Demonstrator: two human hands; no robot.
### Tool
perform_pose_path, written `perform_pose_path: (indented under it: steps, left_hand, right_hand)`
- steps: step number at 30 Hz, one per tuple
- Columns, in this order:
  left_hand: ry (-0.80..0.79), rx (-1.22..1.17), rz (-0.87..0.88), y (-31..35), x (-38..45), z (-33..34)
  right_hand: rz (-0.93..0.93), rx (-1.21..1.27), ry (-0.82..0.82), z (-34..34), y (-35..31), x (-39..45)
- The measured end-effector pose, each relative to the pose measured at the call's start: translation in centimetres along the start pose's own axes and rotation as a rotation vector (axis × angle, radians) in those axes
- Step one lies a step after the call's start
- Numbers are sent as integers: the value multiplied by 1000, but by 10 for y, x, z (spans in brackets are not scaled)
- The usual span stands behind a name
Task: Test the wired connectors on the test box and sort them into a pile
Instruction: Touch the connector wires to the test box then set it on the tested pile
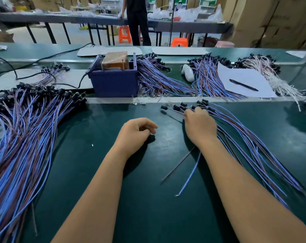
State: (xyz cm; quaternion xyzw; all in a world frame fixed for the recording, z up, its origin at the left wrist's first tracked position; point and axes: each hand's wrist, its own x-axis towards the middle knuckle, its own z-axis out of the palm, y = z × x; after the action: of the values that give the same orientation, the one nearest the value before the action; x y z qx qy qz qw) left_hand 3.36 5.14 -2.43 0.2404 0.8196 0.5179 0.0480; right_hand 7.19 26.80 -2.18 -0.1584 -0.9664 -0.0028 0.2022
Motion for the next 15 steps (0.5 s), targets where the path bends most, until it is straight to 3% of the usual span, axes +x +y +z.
perform_pose_path:
  steps: [10,15]
  left_hand:
    - [-13,27,-4,1,1,2]
    - [-15,30,-15,2,0,1]
  right_hand:
    - [147,-249,-99,-30,65,5]
    - [48,128,-173,-24,21,7]
